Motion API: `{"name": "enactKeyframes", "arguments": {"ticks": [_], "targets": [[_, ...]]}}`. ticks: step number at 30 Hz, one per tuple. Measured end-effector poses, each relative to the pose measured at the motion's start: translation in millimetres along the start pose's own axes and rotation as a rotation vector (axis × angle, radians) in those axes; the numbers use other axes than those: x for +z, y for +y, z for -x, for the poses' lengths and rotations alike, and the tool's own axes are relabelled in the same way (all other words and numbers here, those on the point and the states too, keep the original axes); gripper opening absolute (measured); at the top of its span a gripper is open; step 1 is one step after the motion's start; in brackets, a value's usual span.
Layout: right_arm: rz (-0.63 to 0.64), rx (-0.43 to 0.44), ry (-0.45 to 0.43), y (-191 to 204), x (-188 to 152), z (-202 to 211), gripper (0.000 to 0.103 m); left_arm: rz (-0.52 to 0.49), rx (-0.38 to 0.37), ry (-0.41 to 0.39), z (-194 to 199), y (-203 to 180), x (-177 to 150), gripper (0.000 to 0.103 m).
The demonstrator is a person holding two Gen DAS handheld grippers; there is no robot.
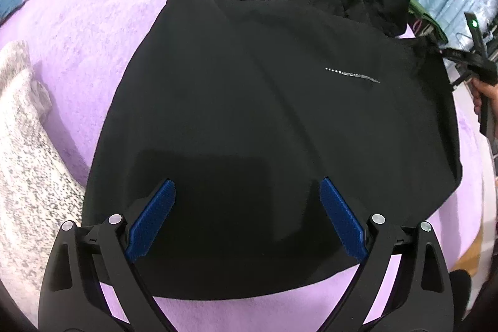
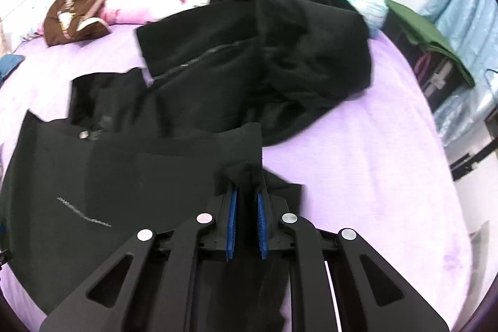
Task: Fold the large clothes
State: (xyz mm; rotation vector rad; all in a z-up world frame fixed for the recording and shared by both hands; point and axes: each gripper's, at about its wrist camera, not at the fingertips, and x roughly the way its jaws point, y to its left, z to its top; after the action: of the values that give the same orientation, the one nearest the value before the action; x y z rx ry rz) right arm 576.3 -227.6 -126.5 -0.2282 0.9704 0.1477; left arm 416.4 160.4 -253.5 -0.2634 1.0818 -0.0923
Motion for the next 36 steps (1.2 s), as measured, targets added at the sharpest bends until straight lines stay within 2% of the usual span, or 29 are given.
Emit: {"name": "enactKeyframes", "arguments": {"ticks": [5,10,12,14,15,16,17,19,21,23,27,31,36], "targets": [[-0.116,0.032,0.057,-40,-8,-37,0.011,0.041,-0.031,0.018,-9,11,-1,0.091],[-0.179,0.084,0.073,-54,-12,-79,0.012,0.072,-0.067,0.029,-13,21,-2,0.091],[-0.190,0.077,0.098,-53,-13,-99,0.014,0.090,-0.080,0.030,-14,26,-3,0.091],[-0.194,0.069,0.130,-50,-17,-107,0.025,0.094,-0.079,0.034,-15,26,-2,0.091],[-0.190,0.067,0.124,-49,-18,-104,0.026,0.091,-0.078,0.034,-15,26,-1,0.091],[-0.193,0.078,0.110,-51,-21,-95,0.032,0.091,-0.079,0.035,-14,25,-1,0.091],[-0.201,0.088,0.101,-55,-25,-85,0.048,0.098,-0.085,0.031,-11,25,1,0.091],[-0.207,0.099,0.067,-61,-37,-55,0.065,0.106,-0.105,0.010,-5,23,5,0.091],[-0.193,0.096,0.041,-65,-59,-17,0.070,0.107,-0.128,-0.005,2,18,6,0.091],[-0.163,0.062,0.054,-63,-83,8,0.070,0.089,-0.153,-0.021,9,4,6,0.093],[-0.083,0.008,0.016,-48,-144,64,0.070,0.013,-0.227,-0.013,13,-41,-2,0.094],[-0.093,0.047,0.018,-37,-182,83,0.070,-0.072,-0.277,0.032,4,-89,-19,0.094],[-0.027,0.025,0.013,-10,-219,98,0.068,-0.100,-0.310,0.052,-6,-117,-29,0.094]]}}
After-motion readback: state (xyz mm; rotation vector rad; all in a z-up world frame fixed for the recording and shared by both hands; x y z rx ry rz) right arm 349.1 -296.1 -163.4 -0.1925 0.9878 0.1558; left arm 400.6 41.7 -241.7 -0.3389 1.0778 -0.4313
